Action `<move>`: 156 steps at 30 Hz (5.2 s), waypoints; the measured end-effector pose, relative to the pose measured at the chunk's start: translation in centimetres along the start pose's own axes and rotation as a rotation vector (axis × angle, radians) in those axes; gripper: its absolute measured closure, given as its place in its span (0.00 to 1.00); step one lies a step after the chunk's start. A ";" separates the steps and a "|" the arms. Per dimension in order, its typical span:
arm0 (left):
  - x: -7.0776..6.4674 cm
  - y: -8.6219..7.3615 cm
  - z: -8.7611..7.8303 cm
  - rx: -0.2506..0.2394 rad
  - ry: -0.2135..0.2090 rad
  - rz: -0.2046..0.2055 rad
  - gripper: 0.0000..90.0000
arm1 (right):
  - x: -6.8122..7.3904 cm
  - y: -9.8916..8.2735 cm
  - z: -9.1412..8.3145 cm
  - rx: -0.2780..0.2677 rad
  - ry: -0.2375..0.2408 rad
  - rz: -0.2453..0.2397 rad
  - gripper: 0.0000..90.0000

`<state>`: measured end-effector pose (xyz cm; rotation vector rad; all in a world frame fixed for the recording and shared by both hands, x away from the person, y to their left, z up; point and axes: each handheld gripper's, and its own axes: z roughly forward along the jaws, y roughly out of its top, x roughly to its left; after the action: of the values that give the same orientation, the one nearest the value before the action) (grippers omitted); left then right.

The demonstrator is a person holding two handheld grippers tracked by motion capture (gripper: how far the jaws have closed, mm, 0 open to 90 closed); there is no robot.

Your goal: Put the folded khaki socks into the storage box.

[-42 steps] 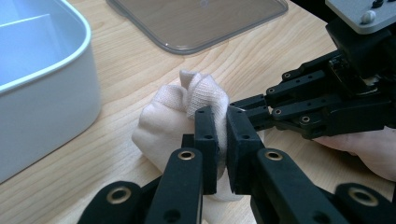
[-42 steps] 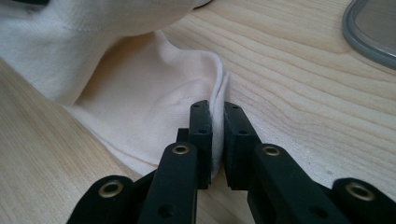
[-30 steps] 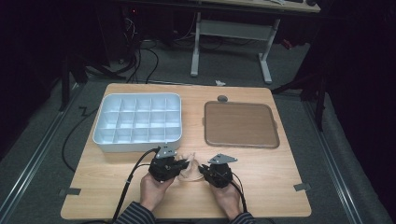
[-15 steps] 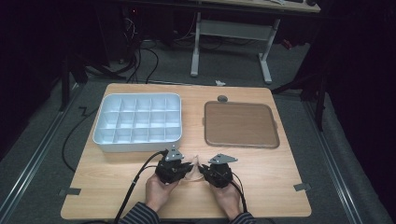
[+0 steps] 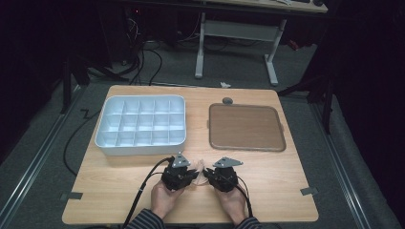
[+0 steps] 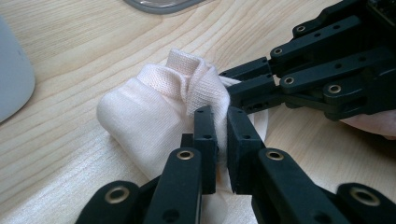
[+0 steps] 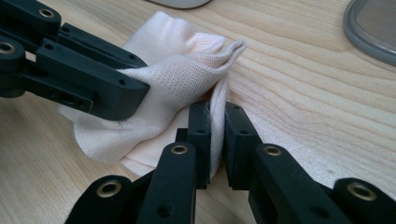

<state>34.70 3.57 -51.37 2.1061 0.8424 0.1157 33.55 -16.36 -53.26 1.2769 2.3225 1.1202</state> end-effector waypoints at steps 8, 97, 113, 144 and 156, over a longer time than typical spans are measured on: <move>0.0 -0.1 0.5 0.028 0.004 0.001 0.93 | 0.0 0.0 0.0 0.001 0.000 0.001 0.91; 1.2 -2.3 -0.8 -0.003 0.143 -0.110 0.52 | 1.5 0.3 -1.3 0.044 -0.057 -0.114 0.88; 3.0 -1.9 -1.9 -0.011 0.113 -0.157 0.50 | 1.5 0.4 -1.9 -0.043 -0.010 -0.077 0.79; 5.8 -0.4 -0.6 0.017 0.051 -0.253 0.60 | 4.2 1.2 0.2 0.024 0.026 -0.124 0.92; 5.5 -0.5 -0.2 0.030 0.032 -0.234 0.77 | 4.4 1.0 0.6 0.040 0.024 -0.140 0.93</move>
<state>38.62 7.29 -52.73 2.0207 1.1091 0.0129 31.90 -12.19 -52.37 1.1006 2.4211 1.0537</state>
